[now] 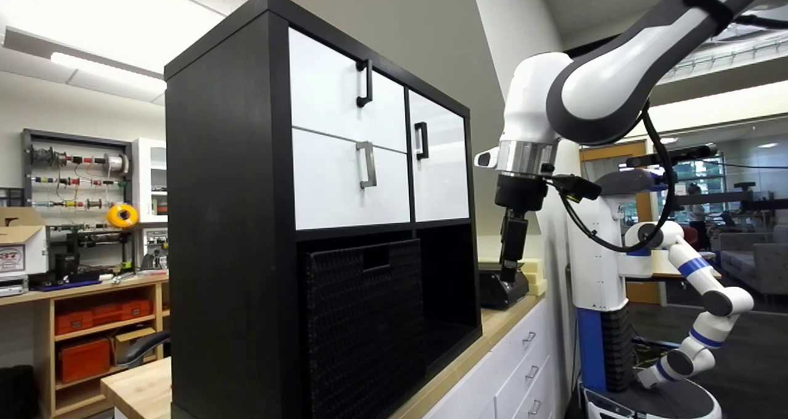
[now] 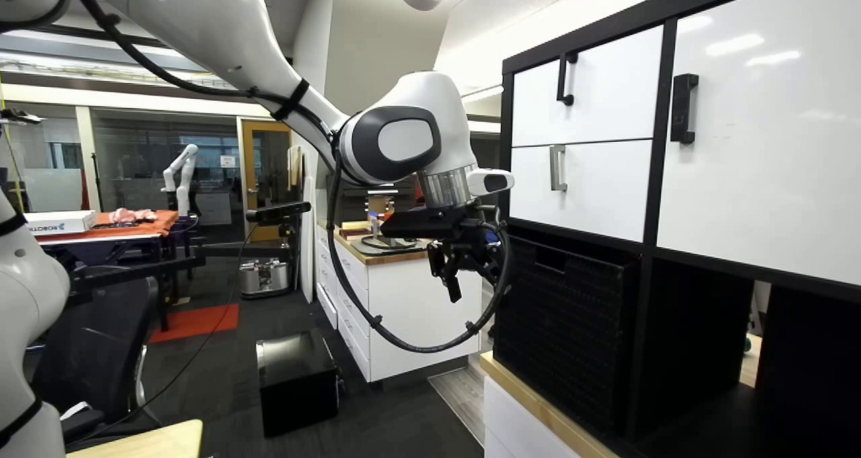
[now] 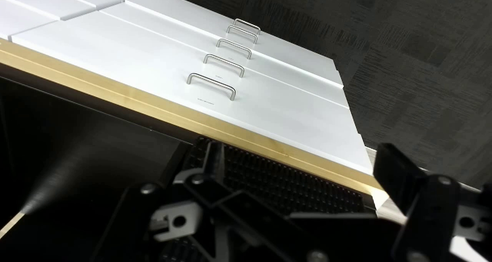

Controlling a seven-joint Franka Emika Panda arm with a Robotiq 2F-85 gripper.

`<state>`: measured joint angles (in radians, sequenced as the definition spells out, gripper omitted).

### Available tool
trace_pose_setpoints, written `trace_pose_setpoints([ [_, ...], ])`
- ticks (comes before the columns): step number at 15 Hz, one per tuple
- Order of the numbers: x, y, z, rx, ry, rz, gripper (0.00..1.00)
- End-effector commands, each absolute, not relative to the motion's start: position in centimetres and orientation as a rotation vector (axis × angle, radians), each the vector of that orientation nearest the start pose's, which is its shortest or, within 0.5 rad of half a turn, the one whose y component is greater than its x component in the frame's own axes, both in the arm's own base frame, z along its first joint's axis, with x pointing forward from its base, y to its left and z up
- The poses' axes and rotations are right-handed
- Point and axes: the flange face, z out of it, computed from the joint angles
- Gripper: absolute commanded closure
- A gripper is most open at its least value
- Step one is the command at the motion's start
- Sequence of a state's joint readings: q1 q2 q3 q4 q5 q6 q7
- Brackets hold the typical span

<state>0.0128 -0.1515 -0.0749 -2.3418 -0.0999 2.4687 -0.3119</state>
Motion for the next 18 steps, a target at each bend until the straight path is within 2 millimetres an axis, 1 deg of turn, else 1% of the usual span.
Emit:
trace_pose_setpoints([
  [1, 50.7, -2.9, 42.2, -3.178, -0.525, -0.426, 0.00],
  [4, 51.8, -1.4, 41.9, -3.149, -0.607, -0.466, 0.00],
  [6, 52.6, 0.2, 41.6, -3.116, -0.688, -0.504, 0.00],
  [10, 54.8, 3.6, 41.3, -3.031, -0.928, -0.597, 0.00],
  [13, 56.9, 5.3, 41.3, -2.979, -1.094, -0.655, 0.00],
  [15, 58.2, 6.2, 41.6, -2.949, -1.224, -0.693, 0.00],
  [18, 60.1, 7.2, 42.6, -2.890, -1.420, -0.775, 0.00],
])
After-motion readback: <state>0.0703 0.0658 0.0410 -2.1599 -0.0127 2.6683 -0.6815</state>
